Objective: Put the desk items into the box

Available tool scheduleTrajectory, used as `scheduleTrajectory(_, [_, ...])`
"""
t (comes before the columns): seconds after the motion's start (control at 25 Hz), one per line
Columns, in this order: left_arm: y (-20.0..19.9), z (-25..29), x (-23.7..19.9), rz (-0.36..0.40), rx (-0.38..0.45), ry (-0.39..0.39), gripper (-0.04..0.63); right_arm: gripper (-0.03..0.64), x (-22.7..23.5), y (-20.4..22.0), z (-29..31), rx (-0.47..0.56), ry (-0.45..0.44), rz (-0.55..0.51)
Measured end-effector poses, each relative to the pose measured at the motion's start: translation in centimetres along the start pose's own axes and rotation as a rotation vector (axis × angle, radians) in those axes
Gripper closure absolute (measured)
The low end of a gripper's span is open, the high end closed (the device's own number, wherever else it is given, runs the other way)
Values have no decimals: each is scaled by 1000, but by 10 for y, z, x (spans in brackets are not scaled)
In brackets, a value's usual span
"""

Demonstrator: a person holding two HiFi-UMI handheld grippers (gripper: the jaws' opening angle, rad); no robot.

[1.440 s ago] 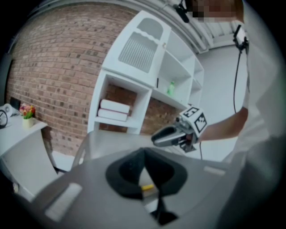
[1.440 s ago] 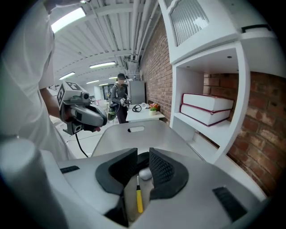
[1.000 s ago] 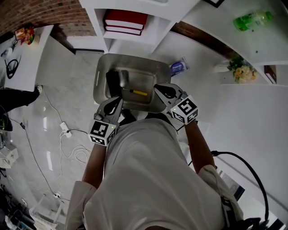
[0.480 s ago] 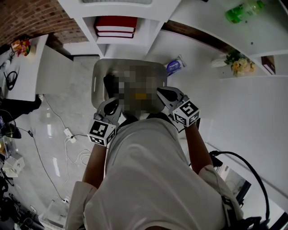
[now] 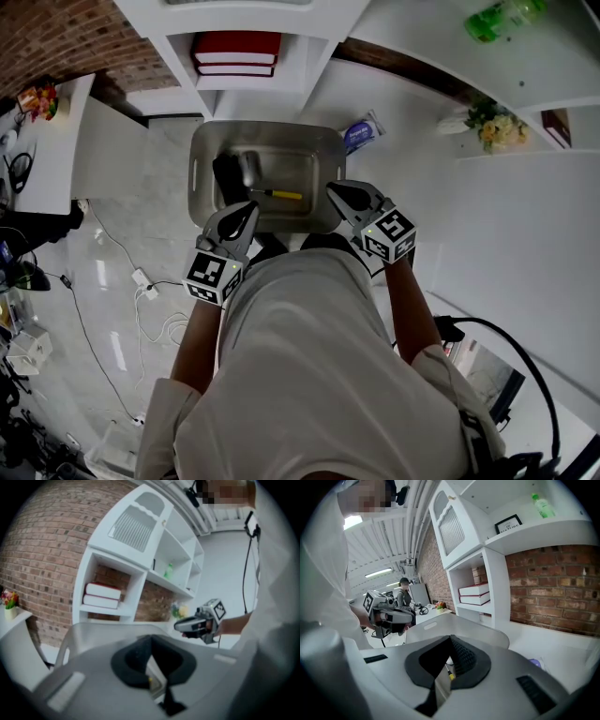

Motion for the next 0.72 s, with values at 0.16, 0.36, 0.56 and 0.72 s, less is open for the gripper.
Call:
scheduleTrajectory(0.16, [1, 2, 3, 14, -15, 15, 592, 614, 2, 0, -4, -1, 8, -3])
scheduleTrajectory(0.36, [2, 9, 14, 11, -27, 12, 592, 614, 13, 2, -12, -9, 0, -10])
scheduleTrajectory(0.56, [4, 25, 30, -18, -22, -17, 592, 614, 34, 4, -22, -29, -15, -26])
scheduleTrajectory(0.72, [5, 36, 44, -61, -19, -57, 592, 614, 56, 7, -31, -51, -43, -34])
Point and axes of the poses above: the fingertips, and each gripper's own axes: z forward along the fingers, x to its right, y out of its underside, the point moved 6 cm from there along -z, backward along the fingers, and after that the axes turned 4 degrees about -x, right-handed, at the moved point
